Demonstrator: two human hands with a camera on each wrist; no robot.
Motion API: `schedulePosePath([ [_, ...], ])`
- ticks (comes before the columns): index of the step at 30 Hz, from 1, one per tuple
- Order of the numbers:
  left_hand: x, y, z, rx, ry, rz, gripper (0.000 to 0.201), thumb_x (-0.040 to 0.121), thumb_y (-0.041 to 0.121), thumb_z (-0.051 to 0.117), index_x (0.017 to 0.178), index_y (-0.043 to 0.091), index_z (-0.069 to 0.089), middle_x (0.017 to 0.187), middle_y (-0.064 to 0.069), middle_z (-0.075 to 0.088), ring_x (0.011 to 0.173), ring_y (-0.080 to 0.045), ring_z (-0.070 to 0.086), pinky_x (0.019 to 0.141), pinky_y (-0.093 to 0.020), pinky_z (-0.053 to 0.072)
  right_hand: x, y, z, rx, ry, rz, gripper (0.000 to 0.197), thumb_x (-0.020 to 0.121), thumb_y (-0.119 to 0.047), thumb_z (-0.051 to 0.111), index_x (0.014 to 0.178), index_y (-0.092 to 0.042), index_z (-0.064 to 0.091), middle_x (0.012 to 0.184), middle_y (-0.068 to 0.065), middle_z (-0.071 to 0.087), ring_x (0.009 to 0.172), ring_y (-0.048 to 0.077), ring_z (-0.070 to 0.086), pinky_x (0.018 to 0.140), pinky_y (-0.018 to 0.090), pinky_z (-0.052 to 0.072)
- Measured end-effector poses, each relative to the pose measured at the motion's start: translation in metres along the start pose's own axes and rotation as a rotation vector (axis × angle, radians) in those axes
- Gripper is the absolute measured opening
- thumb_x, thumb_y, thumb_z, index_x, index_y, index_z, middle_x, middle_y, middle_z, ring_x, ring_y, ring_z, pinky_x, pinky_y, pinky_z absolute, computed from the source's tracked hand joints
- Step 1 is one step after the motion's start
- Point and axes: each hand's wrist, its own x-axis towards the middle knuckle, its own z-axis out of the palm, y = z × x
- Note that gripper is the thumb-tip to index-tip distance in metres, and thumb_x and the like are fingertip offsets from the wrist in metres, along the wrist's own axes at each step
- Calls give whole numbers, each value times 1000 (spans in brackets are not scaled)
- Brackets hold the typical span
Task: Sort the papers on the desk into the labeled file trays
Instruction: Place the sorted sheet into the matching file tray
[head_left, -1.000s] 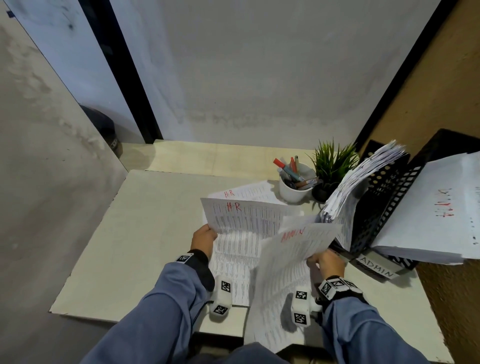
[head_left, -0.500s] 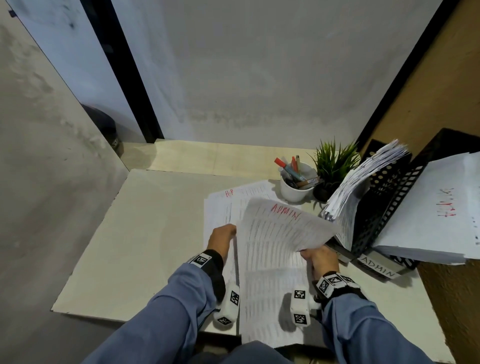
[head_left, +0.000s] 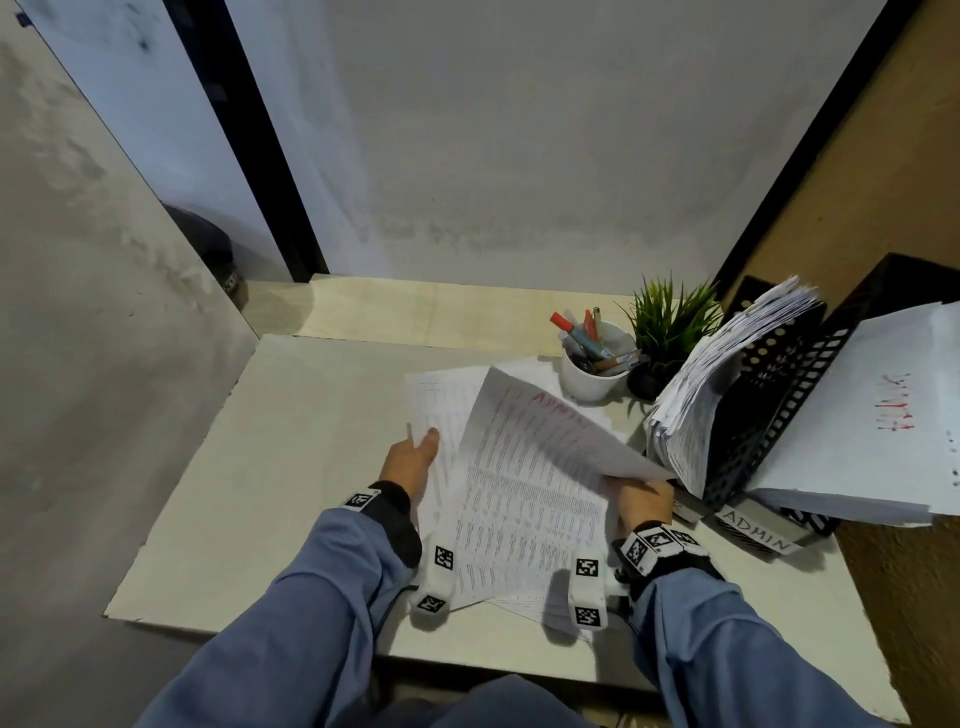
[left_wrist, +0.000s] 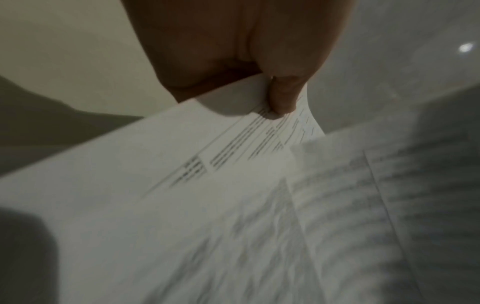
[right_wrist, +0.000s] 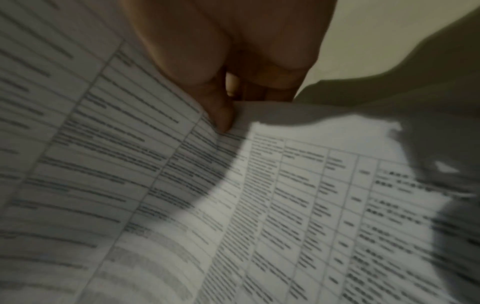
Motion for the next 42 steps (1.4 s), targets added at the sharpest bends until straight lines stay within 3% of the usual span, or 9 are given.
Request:
schedulePosePath([
  [4,3,1,-10,-4,-28,37,47,98,35,44,126,-1,52,124,-16,58,106,-27,56,89,-28,40,-5,-2,0,-42,-116,-17,37,79,19,51,111,5,62,110,13,62,93,24,53,77,30,45],
  [9,-6,2,-2,72,-186,90,16,92,5,52,79,8,61,76,-9,62,57,-10,57,55,-22,52,-21,-13,-1,-62,-337,-18,38,77,22,49,101,-6,60,98,14,64,80,26,59,63,25,52],
  [11,-10,4,2,118,-244,100,21,92,2,50,75,7,62,77,-11,64,66,-18,61,71,-33,55,-18,-10,2,-70,-369,-11,33,76,19,55,90,-10,63,102,18,67,90,32,63,79,37,55],
  [15,-14,8,7,170,-265,89,30,94,13,50,65,10,56,67,-7,61,57,-17,56,60,-26,47,-16,-2,4,-70,-365,-6,20,75,3,68,86,-13,70,97,15,72,94,33,67,92,51,51],
  [22,-19,4,7,-257,-308,-18,64,80,73,44,104,19,69,95,-5,71,93,-26,67,88,-38,50,-12,6,-4,46,-252,11,15,74,1,72,78,-14,70,96,14,72,93,29,66,93,41,50],
  [28,-25,-1,16,-247,-204,89,13,88,0,59,97,4,67,112,-18,67,94,-27,68,81,-33,57,-20,0,-4,90,-250,10,21,70,12,67,77,-8,64,101,22,68,97,39,64,88,44,53],
  [33,-23,5,18,-82,-2,292,26,84,16,68,110,21,62,136,-2,53,111,-15,59,87,-25,50,-57,-33,-3,140,-310,-194,20,82,8,60,95,-6,63,89,11,67,84,26,66,64,22,56],
  [38,-57,45,10,-238,26,521,15,82,12,70,97,16,67,87,8,72,81,-9,70,61,-12,53,-89,-67,-17,111,-222,-623,26,84,1,63,75,-23,63,78,-5,63,70,-3,62,57,8,50],
  [42,-63,34,17,-256,-59,464,21,78,10,73,96,21,66,87,7,74,83,-7,70,66,-18,56,-94,-55,-15,168,-213,-593,30,82,8,60,74,-21,63,75,-8,64,66,-5,63,56,9,50],
])
